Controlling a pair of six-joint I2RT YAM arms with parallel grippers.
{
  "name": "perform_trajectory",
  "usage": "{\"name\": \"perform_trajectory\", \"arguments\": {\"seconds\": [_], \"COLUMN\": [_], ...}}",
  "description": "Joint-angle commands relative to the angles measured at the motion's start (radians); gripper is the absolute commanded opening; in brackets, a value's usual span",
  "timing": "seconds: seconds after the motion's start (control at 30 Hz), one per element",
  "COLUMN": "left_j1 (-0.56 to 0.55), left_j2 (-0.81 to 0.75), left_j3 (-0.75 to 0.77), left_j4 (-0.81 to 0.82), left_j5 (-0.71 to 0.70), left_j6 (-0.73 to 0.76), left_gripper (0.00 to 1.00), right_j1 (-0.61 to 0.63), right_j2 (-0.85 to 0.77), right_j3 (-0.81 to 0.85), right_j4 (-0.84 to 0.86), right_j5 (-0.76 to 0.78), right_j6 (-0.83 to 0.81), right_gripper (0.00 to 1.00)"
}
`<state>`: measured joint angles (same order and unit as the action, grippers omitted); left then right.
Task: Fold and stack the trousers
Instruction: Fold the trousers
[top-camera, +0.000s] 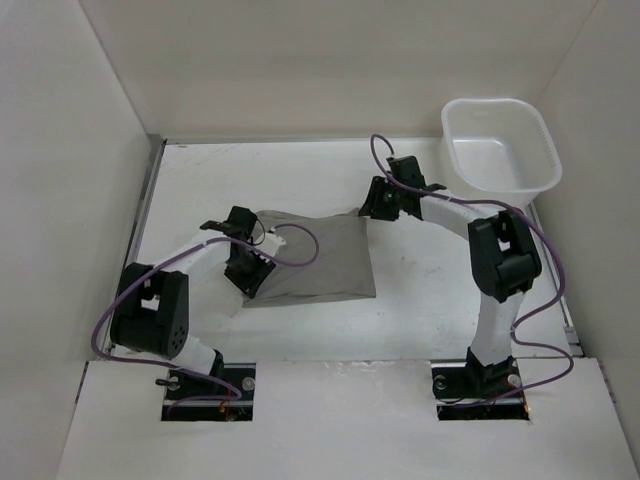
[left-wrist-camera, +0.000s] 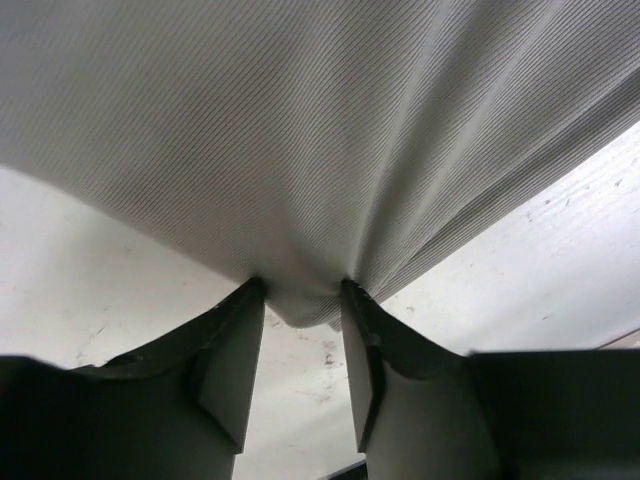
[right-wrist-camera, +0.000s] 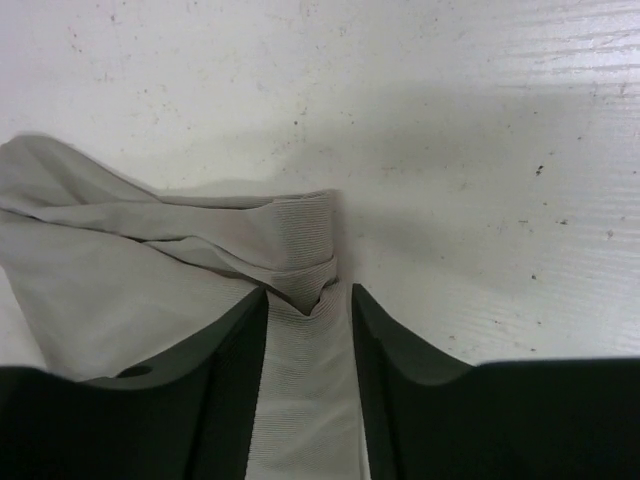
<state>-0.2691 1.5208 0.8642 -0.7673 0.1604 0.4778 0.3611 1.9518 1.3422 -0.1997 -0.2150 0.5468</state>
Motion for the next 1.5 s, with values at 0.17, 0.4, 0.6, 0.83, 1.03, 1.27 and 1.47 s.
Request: {"name": "perform_trajectory", "arguments": {"seconds": [0.17,0.4,0.6,0.83,1.03,1.27,1.47], "left_j1": [0.090,0.260,0.331,0.301,0.102,-0.015,-0.014], "left_j2": [-0.102,-0.097,-0.027,-0.117,-0.175,-0.128,-0.174], "left_j3": [0.156,0.285,0.302,0.191,0.090,-0.011,-0.004], "left_j4": [-0.069,-0.027,-0.064,-0.139,-0.035,0.124,0.161], "left_j5": [0.036,0.214,0.338,0.364,0.253,-0.077,-0.168], "left_j6": [0.024,-0.045,-0.064,-0.002,-0.022,-0.013,-0.028], "left_gripper": [0.48,0.51,0.46,0.44,0.48,0.45,0.43], "right_j1": [-0.001,0.020,0.065,0.190,0.261,0.285,0.289], "right_j2": [-0.126,-0.344,-0.425,-0.520,-0.587,-0.558,-0.505], "right_j3": [-0.037,-0.276,-0.416,-0.540,-0.632,-0.675,-0.660], "right_j4": [0.060,0.085,0.083,0.071,0.029,0.071,0.097], "right_j5": [0.000,0.100,0.114,0.060,0.063,0.100,0.121], "right_j6": [-0.047,-0.015,0.021,0.060,0.111,0.153,0.150], "right_gripper": [0.59,0.63,0.64,0.64,0.65,0.64,0.62]}}
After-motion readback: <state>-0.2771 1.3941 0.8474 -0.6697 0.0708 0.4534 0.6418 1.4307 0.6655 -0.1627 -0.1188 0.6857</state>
